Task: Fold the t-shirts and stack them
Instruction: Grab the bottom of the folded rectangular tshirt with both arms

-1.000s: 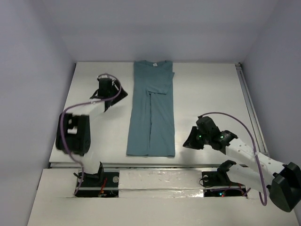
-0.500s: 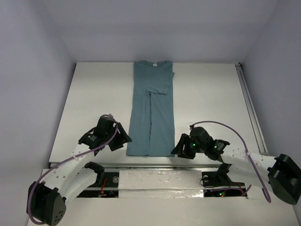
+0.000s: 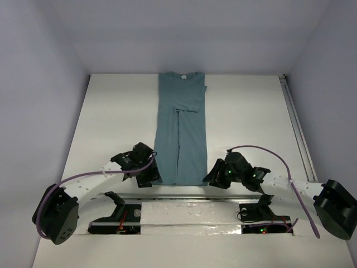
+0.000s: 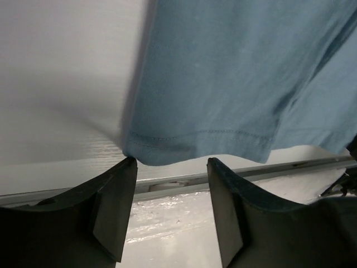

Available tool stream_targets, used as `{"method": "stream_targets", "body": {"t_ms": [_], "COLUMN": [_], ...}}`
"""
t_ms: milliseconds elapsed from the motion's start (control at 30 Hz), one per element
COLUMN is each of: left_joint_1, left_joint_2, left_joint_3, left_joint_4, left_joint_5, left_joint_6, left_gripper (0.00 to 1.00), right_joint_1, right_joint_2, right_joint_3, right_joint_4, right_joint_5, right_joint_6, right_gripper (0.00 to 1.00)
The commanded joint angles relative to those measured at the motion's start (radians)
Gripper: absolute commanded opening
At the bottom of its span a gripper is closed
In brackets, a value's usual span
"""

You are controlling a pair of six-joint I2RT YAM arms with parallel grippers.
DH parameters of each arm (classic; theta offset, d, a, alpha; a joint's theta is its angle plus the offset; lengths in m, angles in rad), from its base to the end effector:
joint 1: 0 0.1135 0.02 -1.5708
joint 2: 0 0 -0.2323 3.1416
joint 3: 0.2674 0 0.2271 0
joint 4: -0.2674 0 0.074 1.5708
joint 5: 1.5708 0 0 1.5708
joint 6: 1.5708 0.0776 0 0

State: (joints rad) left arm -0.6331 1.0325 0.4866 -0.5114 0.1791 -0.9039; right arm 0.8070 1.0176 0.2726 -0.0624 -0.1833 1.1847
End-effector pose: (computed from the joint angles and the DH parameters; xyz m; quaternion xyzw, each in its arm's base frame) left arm 0.1475 -0.1254 0.1195 -0.1075 0.9576 -0.2380 0.1217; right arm 0.1306 0.1568 0.0982 0.1400 0.9141 0.3575 0.1304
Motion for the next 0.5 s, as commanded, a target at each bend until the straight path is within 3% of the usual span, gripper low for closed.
{"method": "stream_targets", "body": {"t_ms": [0, 133, 167, 367, 467], "left_joint_1": [-0.031, -0.043, -0.043, -0.014, -0.014], "left_joint_2": [0.034, -0.024, -0.034, 0.101, 0.146], "left_joint_3": [0.04, 0.13, 0.167, 0.167, 0.15], "left_joint_4": [-0.03, -0.174, -0.203, -0.126, -0.095], "left_joint_5": [-0.047, -0.189, -0.281, -0.184, -0.132], "left_joint_6": [-0.041, -0.07, -0.064, -0.004, -0.012], "left_gripper": [0.48, 0.48, 0.5, 0.56, 0.53], "right_joint_1": [0.011, 0.011, 0.011, 0.011, 0.011], "right_joint_2": [0.007, 0.004, 0.006, 0.033, 0.033], "right_joint_3": [0.0, 0.019, 0.022, 0.022, 0.03], "right_joint_4": [0.052, 0.01, 0.001, 0.035, 0.029], "right_joint_5": [0.021, 0.016, 0.021, 0.018, 0.016], "right_joint_6": [0.016, -0.003, -0.005, -0.013, -0.02], "right_gripper": [0.5, 0.5, 0.5, 0.5, 0.5]}}
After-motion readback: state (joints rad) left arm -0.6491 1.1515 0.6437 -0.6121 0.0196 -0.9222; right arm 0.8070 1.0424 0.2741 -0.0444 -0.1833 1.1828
